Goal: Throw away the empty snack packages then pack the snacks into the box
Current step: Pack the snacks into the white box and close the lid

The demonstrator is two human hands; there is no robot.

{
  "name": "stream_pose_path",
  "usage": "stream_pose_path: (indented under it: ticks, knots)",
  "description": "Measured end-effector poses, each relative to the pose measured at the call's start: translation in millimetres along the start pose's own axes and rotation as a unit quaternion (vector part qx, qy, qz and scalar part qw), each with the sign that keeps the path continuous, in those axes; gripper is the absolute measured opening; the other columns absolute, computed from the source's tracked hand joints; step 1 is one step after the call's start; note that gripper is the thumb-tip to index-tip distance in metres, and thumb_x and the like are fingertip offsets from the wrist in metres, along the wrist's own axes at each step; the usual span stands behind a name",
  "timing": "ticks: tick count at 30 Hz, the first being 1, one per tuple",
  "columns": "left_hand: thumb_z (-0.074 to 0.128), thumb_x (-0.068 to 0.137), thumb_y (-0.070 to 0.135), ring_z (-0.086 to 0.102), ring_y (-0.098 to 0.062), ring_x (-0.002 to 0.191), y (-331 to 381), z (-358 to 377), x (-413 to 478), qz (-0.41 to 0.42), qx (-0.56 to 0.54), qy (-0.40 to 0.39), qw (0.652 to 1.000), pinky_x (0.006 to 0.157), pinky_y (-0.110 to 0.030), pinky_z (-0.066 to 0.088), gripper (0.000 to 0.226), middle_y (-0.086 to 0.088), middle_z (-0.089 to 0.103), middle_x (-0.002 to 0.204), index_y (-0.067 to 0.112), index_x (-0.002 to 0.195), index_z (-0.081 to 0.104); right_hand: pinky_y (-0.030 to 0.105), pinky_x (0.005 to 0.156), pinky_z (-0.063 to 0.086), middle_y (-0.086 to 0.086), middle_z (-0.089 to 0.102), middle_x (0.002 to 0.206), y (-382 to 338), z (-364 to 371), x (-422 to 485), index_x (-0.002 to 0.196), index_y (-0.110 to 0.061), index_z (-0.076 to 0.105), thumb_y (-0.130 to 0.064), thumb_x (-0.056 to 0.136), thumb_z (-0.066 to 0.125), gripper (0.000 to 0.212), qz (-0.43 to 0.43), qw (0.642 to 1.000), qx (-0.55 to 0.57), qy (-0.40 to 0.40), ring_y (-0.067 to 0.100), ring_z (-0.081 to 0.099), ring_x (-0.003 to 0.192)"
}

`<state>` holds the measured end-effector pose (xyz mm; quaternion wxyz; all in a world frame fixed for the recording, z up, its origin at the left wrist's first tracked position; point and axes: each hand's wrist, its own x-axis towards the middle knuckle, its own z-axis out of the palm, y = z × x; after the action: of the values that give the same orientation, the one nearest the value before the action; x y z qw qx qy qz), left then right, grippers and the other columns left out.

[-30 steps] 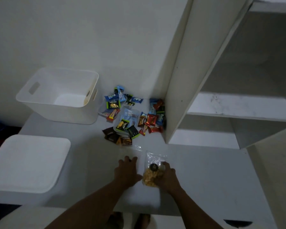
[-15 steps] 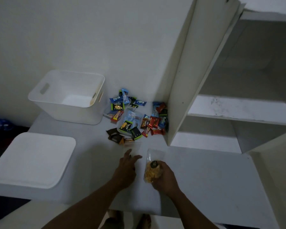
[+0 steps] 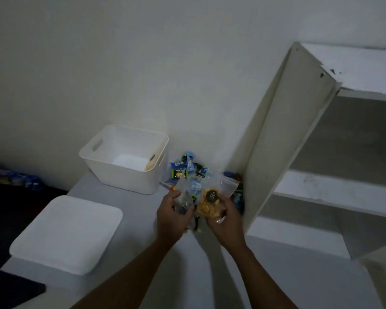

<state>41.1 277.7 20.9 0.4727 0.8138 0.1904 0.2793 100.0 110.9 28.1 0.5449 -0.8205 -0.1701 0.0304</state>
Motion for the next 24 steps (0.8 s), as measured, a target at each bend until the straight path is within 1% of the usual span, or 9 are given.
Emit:
stream_pose_path:
  ticks: [4,7,9,12,15,17,19,22,24]
  knots:
    - [0.080,0.078,0.012,0.061,-0.016,0.105,8.3,-29.6,36.9,-0.019,-0.026,0.031,0.999,0.077,-0.010,0.050,0.053,0.006,0.060,0.121,0.015,0.125,0.056,0.015,0.089,0.050,-0.009,0.060,0.124,-29.9,20.3,33.7,0.135,-0.020,0.056,-0.024,0.097,0.062,0.039,-0.045,0.999,-0.004,0.021,0.011,0.060,0.113]
    - [0.076,0.082,0.006,0.058,-0.014,0.108,7.9,-56.5,70.0,-0.023,-0.049,0.060,0.997,0.077,-0.004,0.047,0.054,0.009,0.055,0.125,0.016,0.130,0.053,0.013,0.081,0.053,-0.011,0.062,0.116,-58.3,39.5,57.8,0.134,-0.020,0.057,-0.021,0.099,0.059,0.035,-0.071,0.996,-0.004,0.044,0.005,0.064,0.103]
    - [0.074,0.082,0.004,0.058,-0.015,0.108,5.5,-73.5,94.2,-0.010,-0.060,0.071,0.996,0.083,-0.014,0.051,0.059,0.008,0.055,0.130,0.018,0.135,0.049,0.011,0.069,0.052,-0.011,0.065,0.103,-77.5,55.2,74.1,0.136,-0.024,0.052,-0.019,0.097,0.060,0.040,-0.084,0.995,0.014,0.050,-0.004,0.064,0.087]
    - [0.073,0.081,0.000,0.058,-0.009,0.097,-1.3,-96.8,132.8,-0.027,-0.090,0.083,0.992,0.073,-0.017,0.054,0.082,0.008,0.055,0.123,0.027,0.147,0.033,0.018,0.049,0.043,-0.010,0.061,0.081,-100.2,84.0,100.0,0.145,-0.030,0.041,-0.015,0.096,0.060,0.054,-0.104,0.993,0.019,0.046,0.008,0.052,0.054]
    - [0.072,0.080,-0.002,0.057,-0.007,0.086,-12.0,-115.1,174.2,-0.049,-0.124,0.086,0.987,0.064,-0.015,0.053,0.098,0.007,0.055,0.107,0.033,0.154,0.016,0.023,0.057,0.047,-0.008,0.058,0.120,-116.1,115.3,130.3,0.147,-0.032,0.037,-0.014,0.093,0.062,0.061,-0.120,0.991,0.007,0.059,0.017,0.056,0.064]
    - [0.070,0.082,0.002,0.060,-0.005,0.082,-21.1,-124.9,203.2,-0.048,-0.111,0.091,0.989,0.064,-0.010,0.049,0.078,0.005,0.059,0.099,0.026,0.147,0.035,0.023,0.059,0.048,-0.007,0.053,0.130,-123.2,135.1,149.4,0.146,-0.030,0.038,-0.015,0.090,0.066,0.065,-0.117,0.991,-0.008,0.065,0.014,0.057,0.064]
    - [0.063,0.087,0.006,0.063,-0.009,0.088,-29.7,-133.8,229.7,-0.050,-0.071,0.089,0.992,0.064,-0.004,0.045,0.038,0.003,0.063,0.101,0.021,0.122,0.059,0.018,0.057,0.048,-0.008,0.053,0.129,-130.7,155.5,166.7,0.145,-0.025,0.042,-0.013,0.086,0.072,0.067,-0.097,0.993,-0.015,0.073,0.006,0.056,0.059]
    - [0.057,0.092,0.013,0.062,-0.016,0.093,-50.6,-142.8,261.0,-0.052,-0.054,0.062,0.995,0.067,-0.007,0.044,0.014,0.002,0.066,0.104,0.021,0.101,0.065,0.010,0.060,0.046,-0.013,0.059,0.119,-139.8,188.0,188.4,0.135,-0.023,0.054,-0.025,0.088,0.074,0.051,-0.063,0.992,-0.026,0.109,0.002,0.059,0.062]
    - [0.060,0.094,0.023,0.062,-0.015,0.089,-64.9,-146.1,277.4,-0.059,-0.050,0.028,0.997,0.072,-0.015,0.046,0.007,0.001,0.066,0.100,0.019,0.098,0.065,0.020,0.068,0.052,-0.012,0.065,0.113,-143.1,208.6,198.9,0.127,-0.021,0.063,-0.034,0.094,0.067,0.036,-0.052,0.989,-0.032,0.136,0.001,0.063,0.071]
